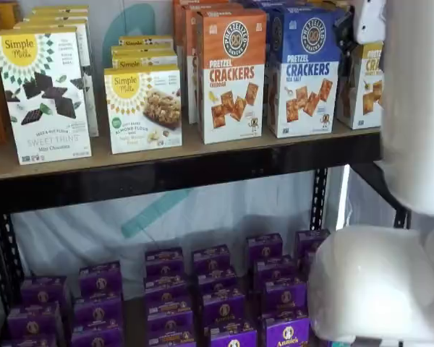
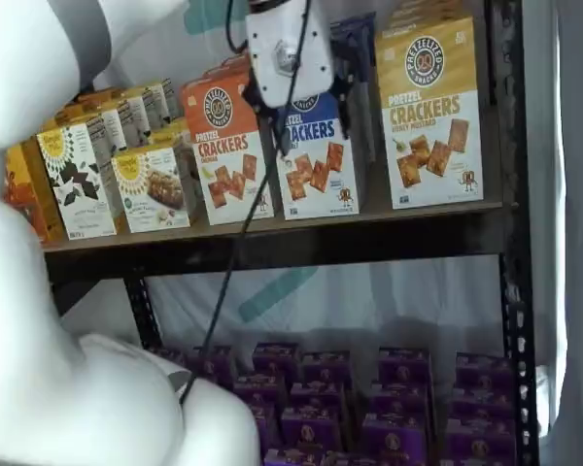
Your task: Retrieve the yellow and white box located on the top shelf, the sixth one from the left
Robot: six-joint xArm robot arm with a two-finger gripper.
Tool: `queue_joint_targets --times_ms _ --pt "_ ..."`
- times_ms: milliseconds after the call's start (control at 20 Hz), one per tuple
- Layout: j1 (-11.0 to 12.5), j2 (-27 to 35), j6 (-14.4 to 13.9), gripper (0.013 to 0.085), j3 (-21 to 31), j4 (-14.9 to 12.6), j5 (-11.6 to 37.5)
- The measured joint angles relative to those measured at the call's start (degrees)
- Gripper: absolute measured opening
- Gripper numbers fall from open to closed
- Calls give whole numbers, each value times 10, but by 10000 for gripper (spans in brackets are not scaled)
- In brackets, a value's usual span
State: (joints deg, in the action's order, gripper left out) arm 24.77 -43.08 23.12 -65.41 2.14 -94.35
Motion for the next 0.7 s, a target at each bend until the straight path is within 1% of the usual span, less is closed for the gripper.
queue_joint_targets --times_ms 50,200,300,450,550,700 --pt "17 10 16 850 -5 6 9" --pt "57 37 55 850 -22 20 27" --pt "84 57 80 850 -37 33 33" --pt "118 89 113 850 -63 52 33" --pt "130 103 125 850 -74 57 34" --pt "141 117 137 850 -86 61 33"
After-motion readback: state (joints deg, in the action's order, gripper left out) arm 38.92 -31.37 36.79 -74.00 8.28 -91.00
